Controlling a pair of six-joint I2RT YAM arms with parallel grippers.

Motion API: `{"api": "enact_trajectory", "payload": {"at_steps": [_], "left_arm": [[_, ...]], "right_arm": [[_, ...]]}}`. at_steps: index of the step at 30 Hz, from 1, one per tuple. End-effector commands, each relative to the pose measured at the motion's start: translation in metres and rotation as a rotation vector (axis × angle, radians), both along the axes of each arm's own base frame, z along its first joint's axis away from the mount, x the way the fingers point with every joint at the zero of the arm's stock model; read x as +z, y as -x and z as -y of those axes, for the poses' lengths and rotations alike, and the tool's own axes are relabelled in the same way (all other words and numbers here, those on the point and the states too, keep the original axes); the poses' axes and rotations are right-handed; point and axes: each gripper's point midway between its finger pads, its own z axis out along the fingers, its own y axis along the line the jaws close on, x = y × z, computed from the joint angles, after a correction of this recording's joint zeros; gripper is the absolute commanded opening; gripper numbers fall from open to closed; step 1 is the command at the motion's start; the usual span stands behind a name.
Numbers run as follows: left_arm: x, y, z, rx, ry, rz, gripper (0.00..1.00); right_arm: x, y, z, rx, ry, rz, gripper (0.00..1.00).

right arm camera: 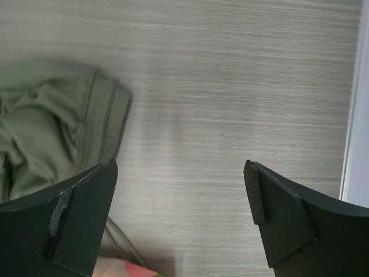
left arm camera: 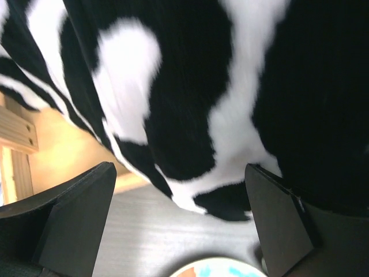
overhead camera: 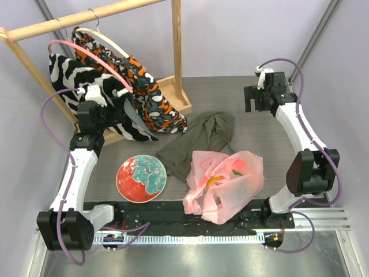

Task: Take the fake fruits out of the plastic bag
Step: Move the distractor to the center of the board.

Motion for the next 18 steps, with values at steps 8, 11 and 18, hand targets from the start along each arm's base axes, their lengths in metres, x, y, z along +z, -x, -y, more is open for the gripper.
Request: {"api": "enact_trajectory", "payload": {"at_steps": [8, 11, 18], "left_arm": [[0.006, 0.035, 0.075, -0.462, -0.065, -0.021, 1.0], [0.003, 0.041, 0.086, -0.531, -0.117, -0.043, 0.99], [-0.008, 0.074, 0.133, -0.779, -0.227, -0.076, 0.96]], "right_arm": [[0.016, 0.037, -0.097, 0.599, -0.004, -0.057, 0.99], [0.015, 0.05, -0.124, 0.722, -0.012, -0.074, 0.98], [-0.013, 0.059, -0.173, 0.866, -0.001, -0.121, 0.92]]}}
